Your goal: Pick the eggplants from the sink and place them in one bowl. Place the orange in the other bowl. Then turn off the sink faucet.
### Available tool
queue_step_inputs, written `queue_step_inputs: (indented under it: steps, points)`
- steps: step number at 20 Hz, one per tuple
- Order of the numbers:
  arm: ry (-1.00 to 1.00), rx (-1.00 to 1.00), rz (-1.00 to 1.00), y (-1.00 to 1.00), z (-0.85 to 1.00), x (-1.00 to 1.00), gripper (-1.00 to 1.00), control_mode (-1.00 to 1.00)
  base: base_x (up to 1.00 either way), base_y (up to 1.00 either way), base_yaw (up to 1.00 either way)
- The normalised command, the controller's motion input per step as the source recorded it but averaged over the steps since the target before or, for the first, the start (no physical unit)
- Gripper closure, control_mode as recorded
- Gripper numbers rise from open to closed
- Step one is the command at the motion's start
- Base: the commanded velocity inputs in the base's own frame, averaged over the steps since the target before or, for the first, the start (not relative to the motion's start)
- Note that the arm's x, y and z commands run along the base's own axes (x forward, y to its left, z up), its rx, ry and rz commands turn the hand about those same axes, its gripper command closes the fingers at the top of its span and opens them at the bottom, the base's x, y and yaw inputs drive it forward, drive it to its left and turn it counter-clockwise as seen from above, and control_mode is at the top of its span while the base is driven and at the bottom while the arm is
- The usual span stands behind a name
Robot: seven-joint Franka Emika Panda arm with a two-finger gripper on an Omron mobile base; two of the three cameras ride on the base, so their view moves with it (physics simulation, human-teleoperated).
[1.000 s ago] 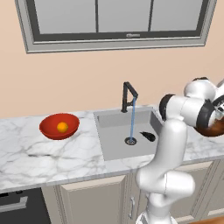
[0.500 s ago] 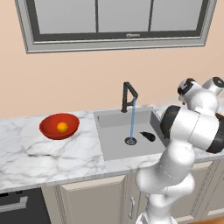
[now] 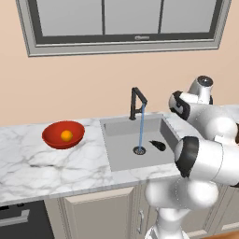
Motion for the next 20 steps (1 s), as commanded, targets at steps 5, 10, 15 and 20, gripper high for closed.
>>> queue_step_inputs:
  steps: [5,10,15,20]
  points:
    - [0.21,-0.02,0.36,0.25,0.05,-0.06,-1.00,-1.00,0.00,0.00,0.00]
    - [0.11,0.00,0.31,0.20,-0.08,-0.31,-1.00,-1.00,0.00,0.00,0.00]
    - [0.00,0.00,0.03,0.63,-0.28,-0.63,-1.00,-1.00,0.00,0.00,0.00]
    - [0.03,0.00,0.00,0.57,-0.51,-0.26,-1.00,-1.00,0.00,0.00,0.00]
